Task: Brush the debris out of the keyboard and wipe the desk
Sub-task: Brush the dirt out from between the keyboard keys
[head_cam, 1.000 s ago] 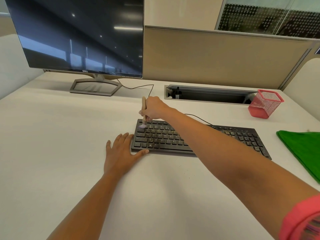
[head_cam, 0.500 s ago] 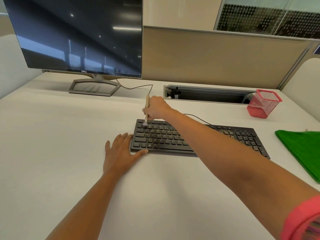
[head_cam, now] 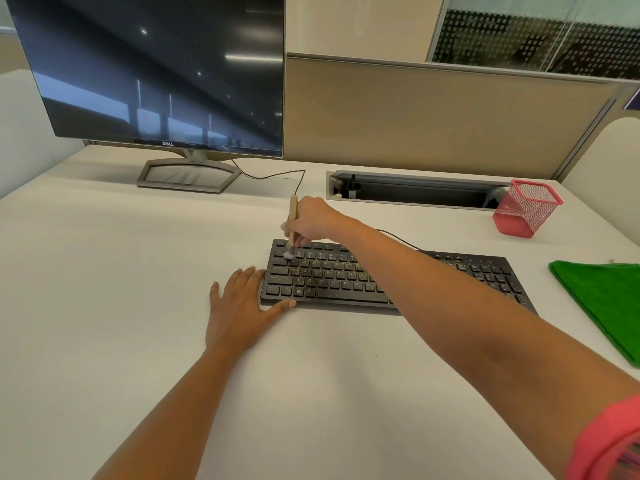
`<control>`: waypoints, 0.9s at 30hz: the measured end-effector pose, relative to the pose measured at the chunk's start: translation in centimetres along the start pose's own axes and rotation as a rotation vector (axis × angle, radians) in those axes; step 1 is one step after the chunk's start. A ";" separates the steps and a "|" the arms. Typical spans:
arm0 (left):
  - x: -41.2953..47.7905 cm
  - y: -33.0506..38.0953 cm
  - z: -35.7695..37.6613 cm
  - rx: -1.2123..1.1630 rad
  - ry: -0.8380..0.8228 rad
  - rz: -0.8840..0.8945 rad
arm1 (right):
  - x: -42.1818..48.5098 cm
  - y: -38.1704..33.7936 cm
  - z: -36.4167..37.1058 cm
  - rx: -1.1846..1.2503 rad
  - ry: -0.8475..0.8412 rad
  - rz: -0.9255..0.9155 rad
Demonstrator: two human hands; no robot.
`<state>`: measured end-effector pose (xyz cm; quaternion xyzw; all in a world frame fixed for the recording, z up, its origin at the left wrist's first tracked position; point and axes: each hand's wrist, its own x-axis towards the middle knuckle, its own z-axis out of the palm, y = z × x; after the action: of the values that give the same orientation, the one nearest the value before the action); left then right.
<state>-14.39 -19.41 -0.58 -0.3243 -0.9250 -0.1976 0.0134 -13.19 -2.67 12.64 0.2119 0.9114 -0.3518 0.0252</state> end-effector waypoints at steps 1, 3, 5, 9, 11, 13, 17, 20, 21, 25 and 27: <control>0.0 0.0 0.0 -0.004 0.002 -0.001 | 0.0 -0.1 -0.2 -0.007 -0.019 0.013; 0.0 0.0 0.0 -0.007 0.007 0.000 | 0.1 -0.3 -0.5 -0.014 0.013 0.043; 0.1 0.0 0.0 -0.004 0.006 -0.002 | 0.3 -0.2 -0.5 -0.008 0.115 0.050; 0.1 0.0 0.0 0.010 0.001 -0.002 | 0.5 0.2 -0.1 0.020 0.232 0.040; 0.1 0.0 0.0 0.001 0.005 -0.002 | 0.5 0.4 0.3 0.016 0.197 0.054; 0.0 0.0 0.0 -0.005 0.003 -0.001 | 0.2 0.4 0.3 0.009 0.136 0.061; 0.1 0.0 0.0 0.002 0.000 -0.001 | 0.1 0.3 0.0 0.023 0.155 0.072; 0.0 0.0 0.0 0.011 0.001 0.000 | 0.6 0.3 0.0 0.076 0.288 0.058; 0.0 0.0 0.0 0.012 0.003 -0.001 | 0.6 0.3 0.1 0.076 0.308 0.051; 0.1 0.0 0.0 0.004 0.003 0.002 | 0.3 0.4 0.4 -0.012 0.196 0.053; 0.1 0.0 0.0 0.000 0.002 0.001 | 0.2 0.3 0.4 -0.026 0.104 0.051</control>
<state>-14.46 -19.38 -0.59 -0.3245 -0.9249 -0.1977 0.0146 -13.33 -2.61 12.14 0.2527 0.9103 -0.3277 -0.0107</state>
